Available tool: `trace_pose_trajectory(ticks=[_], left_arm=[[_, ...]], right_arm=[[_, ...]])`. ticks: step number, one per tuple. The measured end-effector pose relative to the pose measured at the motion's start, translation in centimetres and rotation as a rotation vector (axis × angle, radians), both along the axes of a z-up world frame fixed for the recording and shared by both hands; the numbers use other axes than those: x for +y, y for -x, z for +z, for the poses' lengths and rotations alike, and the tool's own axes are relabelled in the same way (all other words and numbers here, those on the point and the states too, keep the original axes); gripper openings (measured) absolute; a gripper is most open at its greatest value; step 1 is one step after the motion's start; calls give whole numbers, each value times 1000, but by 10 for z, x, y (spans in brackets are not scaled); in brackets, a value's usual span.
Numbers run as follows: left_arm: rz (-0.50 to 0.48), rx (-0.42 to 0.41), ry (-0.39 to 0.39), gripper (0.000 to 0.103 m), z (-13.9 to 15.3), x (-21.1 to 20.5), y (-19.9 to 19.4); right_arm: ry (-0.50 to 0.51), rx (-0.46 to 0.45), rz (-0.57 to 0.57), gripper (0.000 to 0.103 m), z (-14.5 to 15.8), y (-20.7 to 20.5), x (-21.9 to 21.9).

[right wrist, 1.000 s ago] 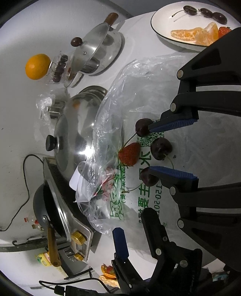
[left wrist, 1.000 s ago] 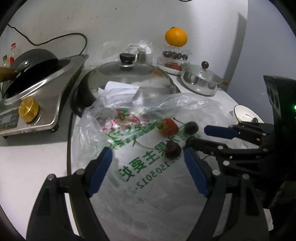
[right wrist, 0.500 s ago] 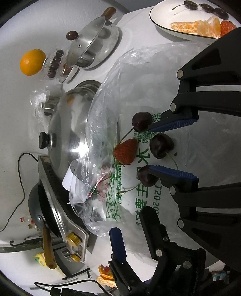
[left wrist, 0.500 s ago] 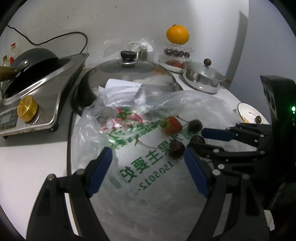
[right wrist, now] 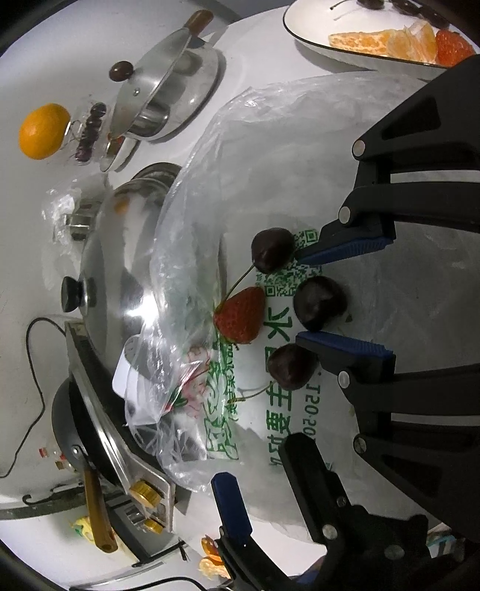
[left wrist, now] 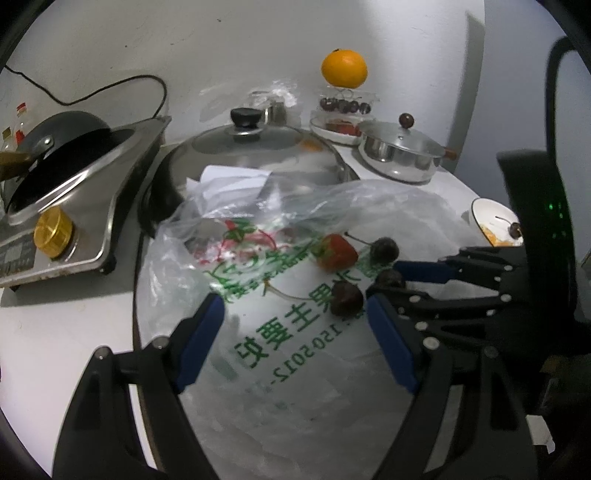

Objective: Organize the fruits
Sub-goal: 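Close right tool on its cherry while left tool closes on its cherry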

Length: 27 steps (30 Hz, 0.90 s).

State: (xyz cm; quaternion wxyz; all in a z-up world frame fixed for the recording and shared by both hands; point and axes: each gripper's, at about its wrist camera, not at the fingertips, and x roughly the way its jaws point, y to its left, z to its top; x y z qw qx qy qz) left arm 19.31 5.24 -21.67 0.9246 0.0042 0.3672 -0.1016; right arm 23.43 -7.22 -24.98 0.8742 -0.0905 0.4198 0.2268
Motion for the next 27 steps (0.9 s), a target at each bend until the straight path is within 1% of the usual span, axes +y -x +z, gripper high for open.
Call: trace_pose_trajectory(ticks=[4,11,13,16,21,23,24,25,26,27], left_arm=[[-16,7,-5,81,-1,-6,-1],[-37,12,-29,81,-1,-18,-5],[-46,10,-40,80,0,-21,-6],[-58,11,-60,74,0,-27,-10],[-75,18,-92,72,-5,-36,-17],[-80,20,-109,70,-6,-40,-20],[-86,19,-124,68,-7,-43,-21],[-92,21,-133,62,-8,-46,-22],[-100,27,-144,59,-10,-49,-24],[-104,28,-152,59,-11,-52,-25]], right_arm=[[2,-5,22,31,0,3,3],[-25,-32,12,31,9,9,-10],[-15,-54,4,31,13,12,-16],[-19,-66,-10,31,18,13,-27],[-28,-81,-32,31,23,15,-45],[-37,-86,-36,31,25,15,-51],[-40,-88,-37,31,26,15,-53],[-43,-91,-37,31,26,16,-55],[-45,-91,-37,31,27,16,-56],[-49,-92,-37,31,27,16,-57]])
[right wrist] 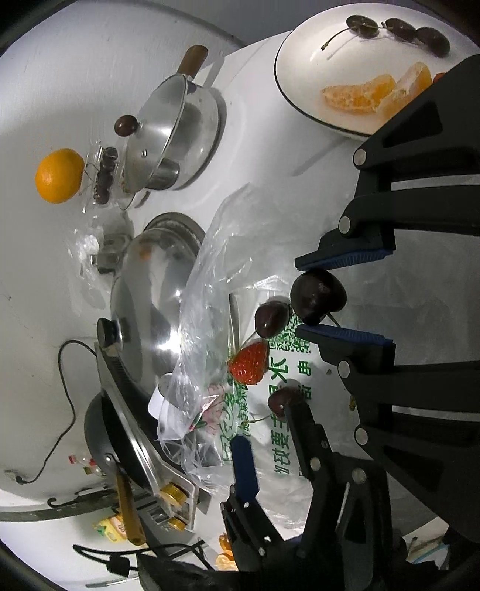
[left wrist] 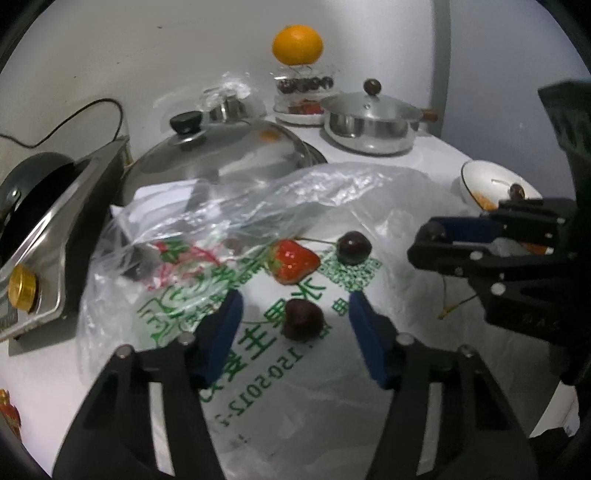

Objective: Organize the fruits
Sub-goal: 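Close right tool on its cherry while left tool closes on its cherry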

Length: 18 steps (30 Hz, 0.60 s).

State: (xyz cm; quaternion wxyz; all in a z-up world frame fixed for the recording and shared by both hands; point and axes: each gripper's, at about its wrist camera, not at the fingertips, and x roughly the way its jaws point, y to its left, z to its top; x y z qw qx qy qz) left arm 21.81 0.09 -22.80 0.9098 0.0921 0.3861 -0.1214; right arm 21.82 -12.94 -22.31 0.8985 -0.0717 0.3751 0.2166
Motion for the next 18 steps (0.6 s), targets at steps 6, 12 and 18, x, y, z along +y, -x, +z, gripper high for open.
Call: trace_pose_trajectory(ticks=[6,12,18], left_arm=[[-24,5,-39,50,-7,-11,-5],[-33,11,-58,45,-12,-14,-8],[-31,20,-63,44,-16,-13,-10]], right_arm=[[-17,-2,5,31,0,2,-5],[-20,0,12,31,-1,1,-6],[-18,-5,11,31,1,2,-6]])
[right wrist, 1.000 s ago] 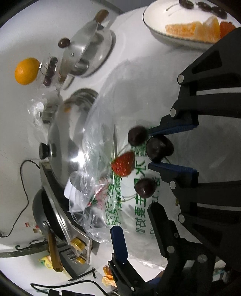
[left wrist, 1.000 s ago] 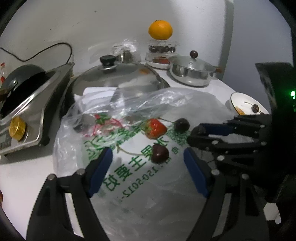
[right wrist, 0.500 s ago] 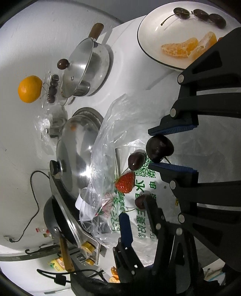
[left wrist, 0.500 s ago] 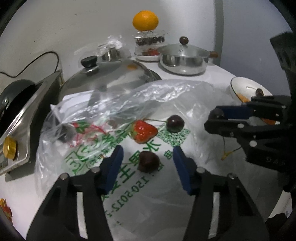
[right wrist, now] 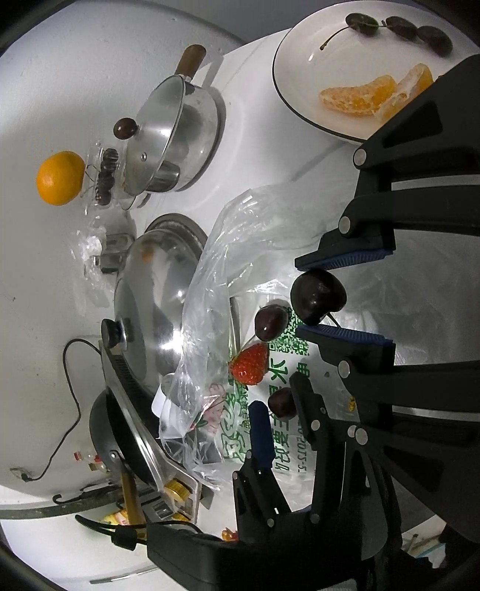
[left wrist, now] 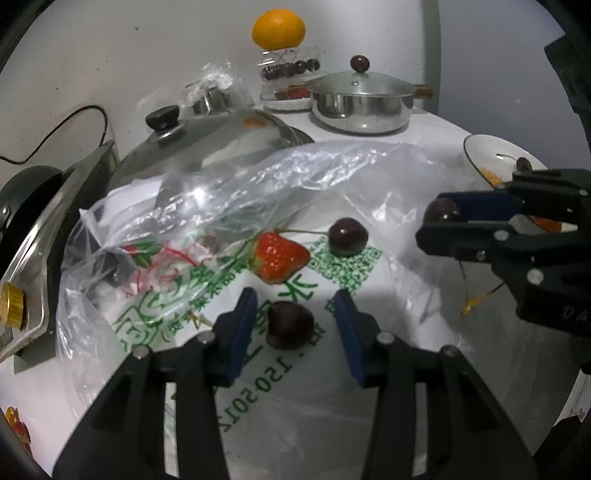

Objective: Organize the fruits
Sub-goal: 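Close right tool on its cherry while left tool closes on its cherry, then lift both cherries and carry them over the white plate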

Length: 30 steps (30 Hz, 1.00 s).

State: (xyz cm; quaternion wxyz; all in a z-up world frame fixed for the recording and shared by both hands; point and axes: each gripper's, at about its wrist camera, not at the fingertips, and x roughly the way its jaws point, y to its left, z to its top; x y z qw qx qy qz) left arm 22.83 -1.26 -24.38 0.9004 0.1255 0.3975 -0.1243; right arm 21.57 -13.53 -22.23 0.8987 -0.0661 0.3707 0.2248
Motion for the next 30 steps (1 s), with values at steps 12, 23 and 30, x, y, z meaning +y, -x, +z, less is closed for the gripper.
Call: trace_pose_trajectory(ticks=[12,23,30], left_arm=[[2,8,10,27,0,3,-2],[-1,-18,25,27,15,6,7],[0,-35,39,27,28,4,16]], right_arm=[[3,-2,2,31,0,0,2],[6,-32,-2,31,12,3,1],[1,-55,-3,31,21,12,-2]])
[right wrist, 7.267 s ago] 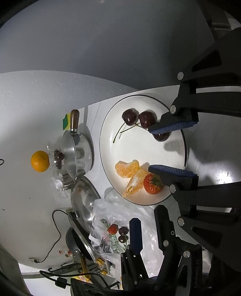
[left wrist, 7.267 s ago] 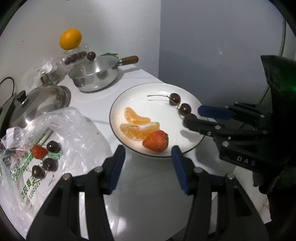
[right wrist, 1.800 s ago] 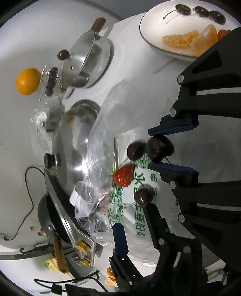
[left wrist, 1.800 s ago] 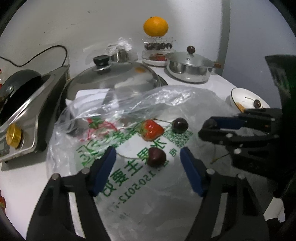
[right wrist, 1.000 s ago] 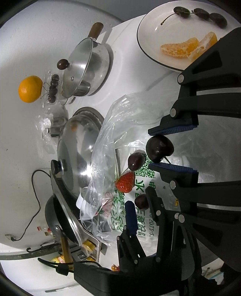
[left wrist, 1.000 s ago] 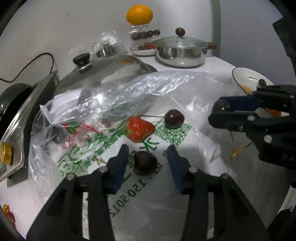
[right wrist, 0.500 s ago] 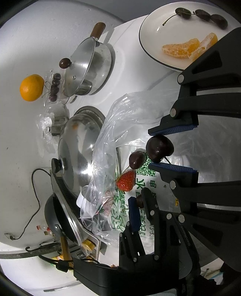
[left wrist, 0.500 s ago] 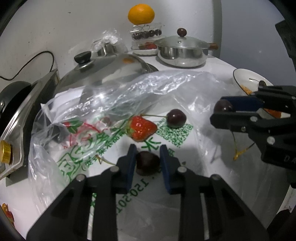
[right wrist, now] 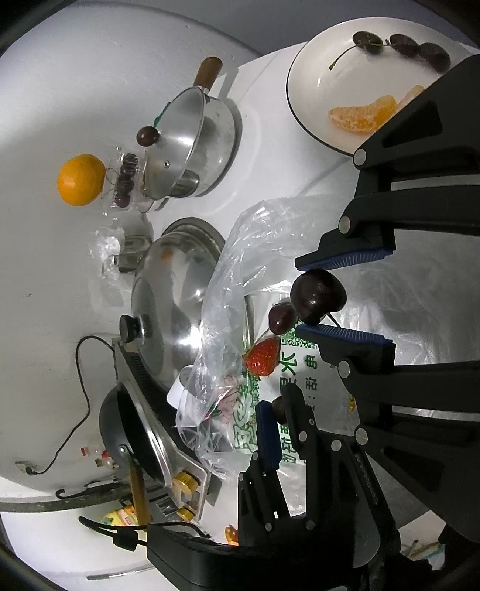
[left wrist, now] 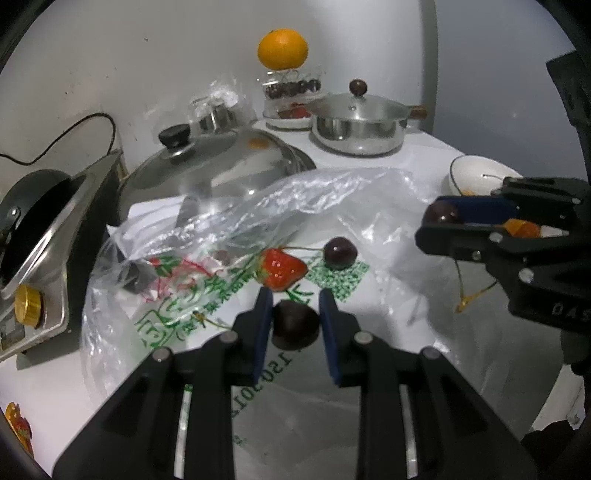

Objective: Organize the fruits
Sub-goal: 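Lift both cherries and carry them over the white plate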

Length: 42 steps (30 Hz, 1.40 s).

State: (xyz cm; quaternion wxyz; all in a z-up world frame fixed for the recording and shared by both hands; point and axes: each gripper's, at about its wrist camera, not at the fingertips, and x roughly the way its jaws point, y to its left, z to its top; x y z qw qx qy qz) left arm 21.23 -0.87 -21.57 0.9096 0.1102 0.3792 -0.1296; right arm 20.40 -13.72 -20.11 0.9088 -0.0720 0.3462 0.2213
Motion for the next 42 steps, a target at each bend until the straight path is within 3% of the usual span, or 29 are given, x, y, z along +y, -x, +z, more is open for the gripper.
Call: trace_pose_trajectory(ticks=[18,42], left_arm=[[-13,-52,8,27,31,-26,18],[-76,-59,11,27,44,-87,25]], right_arm=[[-12,-54,-51,31,19,18,-41],[-19,-64,-149,31,21,36,-115]])
